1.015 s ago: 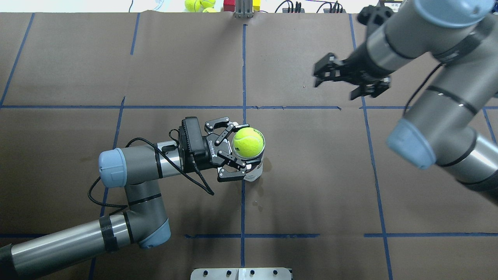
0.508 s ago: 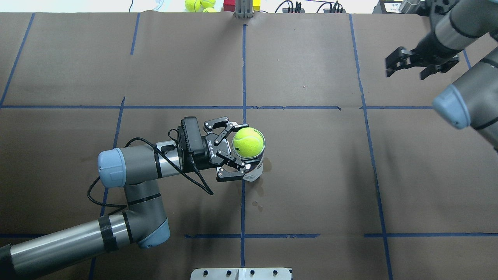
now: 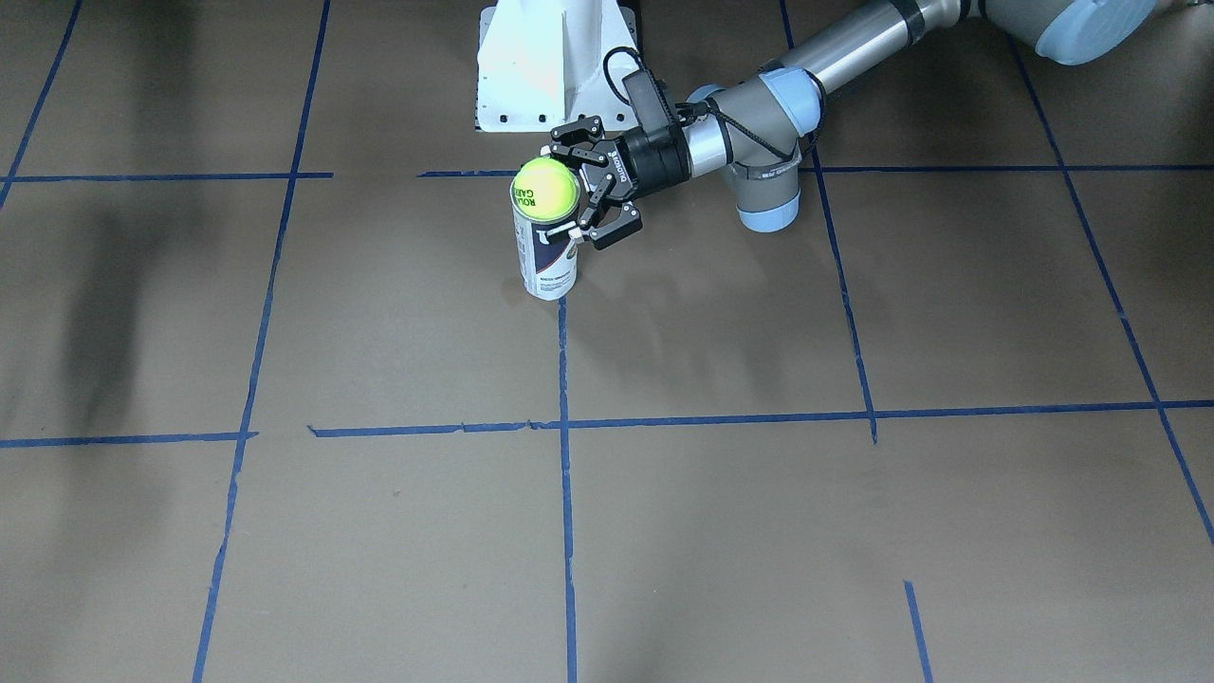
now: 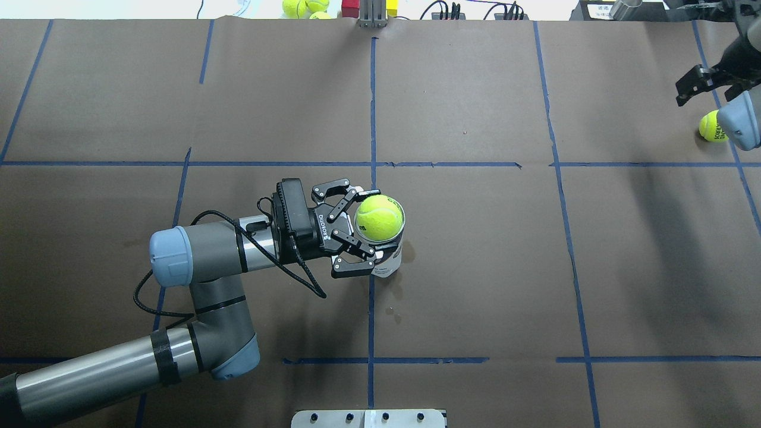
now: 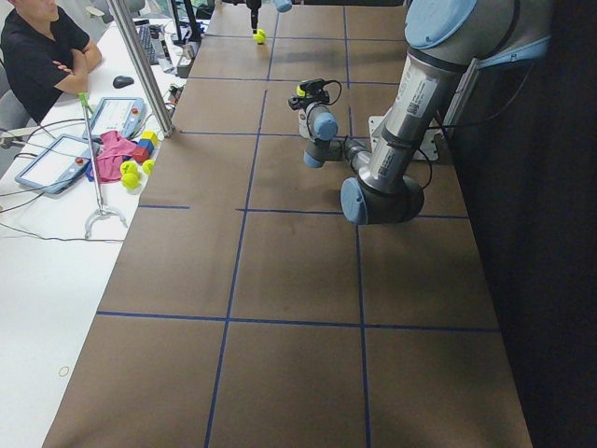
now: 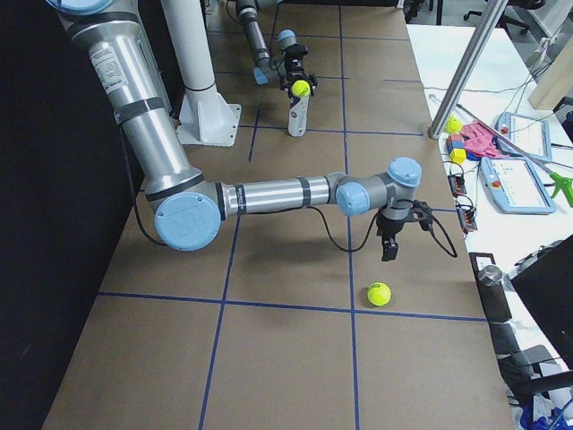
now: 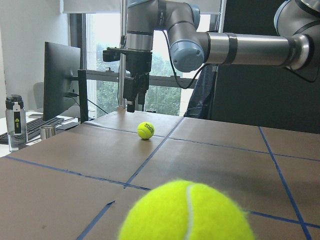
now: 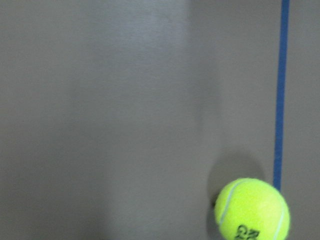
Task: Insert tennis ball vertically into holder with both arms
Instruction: 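Move the right gripper back toward the second tennis ball, then grasp the second tennis ball with the right gripper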
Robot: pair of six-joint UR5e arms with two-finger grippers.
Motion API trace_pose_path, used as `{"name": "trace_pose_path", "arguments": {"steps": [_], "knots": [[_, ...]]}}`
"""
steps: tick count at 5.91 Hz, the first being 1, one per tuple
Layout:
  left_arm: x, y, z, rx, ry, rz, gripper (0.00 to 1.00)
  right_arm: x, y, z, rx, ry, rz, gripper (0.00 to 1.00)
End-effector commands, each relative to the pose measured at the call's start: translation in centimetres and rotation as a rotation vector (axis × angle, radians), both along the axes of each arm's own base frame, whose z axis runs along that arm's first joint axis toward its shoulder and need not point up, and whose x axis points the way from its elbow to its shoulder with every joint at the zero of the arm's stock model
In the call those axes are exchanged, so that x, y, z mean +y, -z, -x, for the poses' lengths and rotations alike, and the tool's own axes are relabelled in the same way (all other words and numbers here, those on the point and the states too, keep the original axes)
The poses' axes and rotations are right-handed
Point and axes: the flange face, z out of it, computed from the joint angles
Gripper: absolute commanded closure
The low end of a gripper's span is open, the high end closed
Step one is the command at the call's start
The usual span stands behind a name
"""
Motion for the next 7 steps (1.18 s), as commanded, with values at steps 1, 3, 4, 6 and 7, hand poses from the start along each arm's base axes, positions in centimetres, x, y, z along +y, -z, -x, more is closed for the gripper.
{"name": "trace_pose_path", "arguments": {"steps": [1, 3, 4, 6, 7], "knots": [[0.0, 0.0, 0.0, -0.002, 0.000, -0.001, 0.00, -0.2, -5.4, -1.4, 0.072, -0.019, -0.025, 0.01], [0.0, 0.0, 0.0, -0.001, 0.002, 0.000, 0.00, -0.1, -6.3, 0.5, 0.119, -0.002, -0.032, 0.01], [0.0, 0.1, 0.0, 0.001, 0.005, 0.002, 0.00, 0.3, -6.7, 1.4, 0.131, 0.013, -0.031, 0.01], [0.0, 0.2, 0.0, 0.002, 0.006, 0.001, 0.00, 0.8, -8.1, 2.6, 0.174, 0.031, -0.022, 0.02], [0.0, 0.2, 0.0, 0.002, 0.006, 0.001, 0.00, 0.7, -8.2, 2.8, 0.191, 0.031, -0.026, 0.07]]}}
